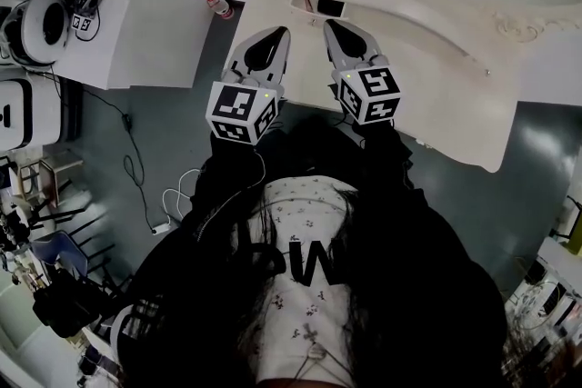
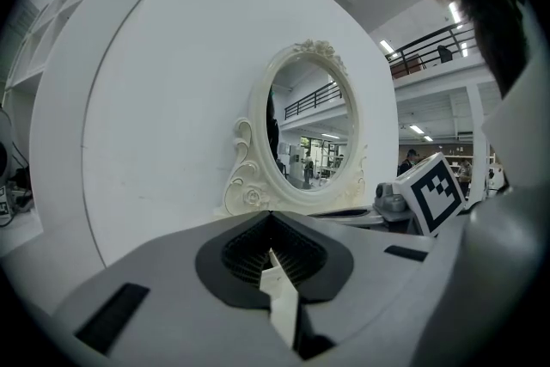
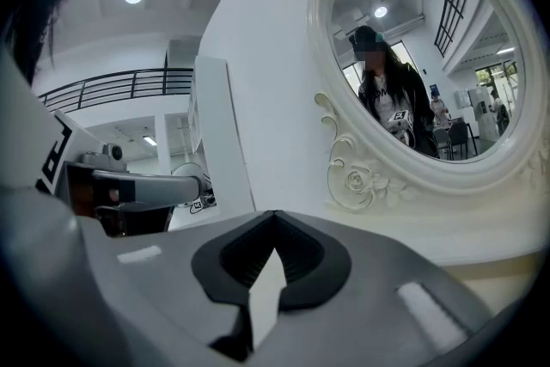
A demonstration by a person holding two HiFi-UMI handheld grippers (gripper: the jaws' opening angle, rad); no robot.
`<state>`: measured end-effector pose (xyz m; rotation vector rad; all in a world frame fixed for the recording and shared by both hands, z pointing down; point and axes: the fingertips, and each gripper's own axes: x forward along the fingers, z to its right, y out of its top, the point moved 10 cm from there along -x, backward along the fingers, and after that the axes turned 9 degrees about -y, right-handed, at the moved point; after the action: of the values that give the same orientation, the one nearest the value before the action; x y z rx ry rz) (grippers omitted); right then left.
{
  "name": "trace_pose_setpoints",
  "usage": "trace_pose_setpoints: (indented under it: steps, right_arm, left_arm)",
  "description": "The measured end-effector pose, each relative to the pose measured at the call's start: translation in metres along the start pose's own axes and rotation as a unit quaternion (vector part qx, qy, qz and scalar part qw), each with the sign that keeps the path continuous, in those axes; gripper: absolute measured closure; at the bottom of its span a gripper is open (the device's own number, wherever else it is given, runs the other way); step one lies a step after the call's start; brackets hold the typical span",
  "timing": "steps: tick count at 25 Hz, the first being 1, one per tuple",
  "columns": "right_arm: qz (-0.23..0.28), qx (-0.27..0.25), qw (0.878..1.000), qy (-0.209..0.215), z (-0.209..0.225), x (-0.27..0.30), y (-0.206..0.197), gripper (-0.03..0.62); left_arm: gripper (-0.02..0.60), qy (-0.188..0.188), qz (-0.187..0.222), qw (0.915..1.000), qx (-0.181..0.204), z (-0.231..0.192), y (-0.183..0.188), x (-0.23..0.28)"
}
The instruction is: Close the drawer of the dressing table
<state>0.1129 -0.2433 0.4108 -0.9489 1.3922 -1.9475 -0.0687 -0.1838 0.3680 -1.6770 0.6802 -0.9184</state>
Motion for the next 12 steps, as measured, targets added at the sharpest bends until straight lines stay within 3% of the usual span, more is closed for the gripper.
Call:
trace_pose_setpoints:
  steps: [6,12]
  right_arm:
    - [-0.014,0.009,1.000,-0.002,-0.001,0.004,-0.011,0.586]
    - [-0.033,0.016,0.999,-0.020,0.000,0.014,-0.022,0.586]
  left_arm:
    - [0.581,0.013,-0.009,0.9998,-0.008,-0.009,-0.006,-0.004]
    - [0.581,0.001,-0.015,0.9998,-0.009,-0.023,-0.007,0.001]
